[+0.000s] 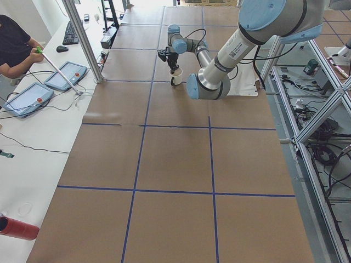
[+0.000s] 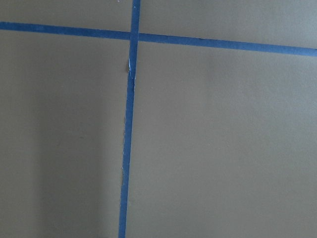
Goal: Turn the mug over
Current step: 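Rotate the left wrist to turn the mug upright and lower it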
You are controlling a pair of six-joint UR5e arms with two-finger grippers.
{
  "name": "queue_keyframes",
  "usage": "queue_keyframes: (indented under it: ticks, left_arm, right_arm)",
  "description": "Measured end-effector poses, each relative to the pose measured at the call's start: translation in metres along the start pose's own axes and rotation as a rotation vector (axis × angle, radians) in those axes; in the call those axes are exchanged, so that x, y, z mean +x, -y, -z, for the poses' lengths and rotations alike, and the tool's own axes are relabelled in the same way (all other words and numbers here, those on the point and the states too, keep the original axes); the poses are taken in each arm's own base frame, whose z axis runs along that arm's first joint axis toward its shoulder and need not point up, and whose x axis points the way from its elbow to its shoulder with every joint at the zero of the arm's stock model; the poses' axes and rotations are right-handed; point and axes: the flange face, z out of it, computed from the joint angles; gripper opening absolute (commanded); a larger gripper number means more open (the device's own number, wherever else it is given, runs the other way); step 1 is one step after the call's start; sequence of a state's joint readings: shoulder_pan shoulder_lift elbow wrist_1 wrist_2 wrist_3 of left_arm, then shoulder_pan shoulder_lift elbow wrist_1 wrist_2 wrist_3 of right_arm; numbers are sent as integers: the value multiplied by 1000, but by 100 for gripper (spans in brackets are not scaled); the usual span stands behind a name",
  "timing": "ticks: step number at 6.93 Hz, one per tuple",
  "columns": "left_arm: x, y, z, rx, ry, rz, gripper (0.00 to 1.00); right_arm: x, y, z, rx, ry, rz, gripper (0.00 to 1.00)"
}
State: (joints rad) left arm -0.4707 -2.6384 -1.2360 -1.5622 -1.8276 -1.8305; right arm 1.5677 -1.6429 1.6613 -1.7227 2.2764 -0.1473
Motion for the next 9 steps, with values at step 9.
queue_keyframes:
  ticks: [9]
  left_arm:
    - [-58, 37, 161, 44, -92, -38, 100]
  right_arm:
    - [0, 0, 0, 0, 0, 0, 100]
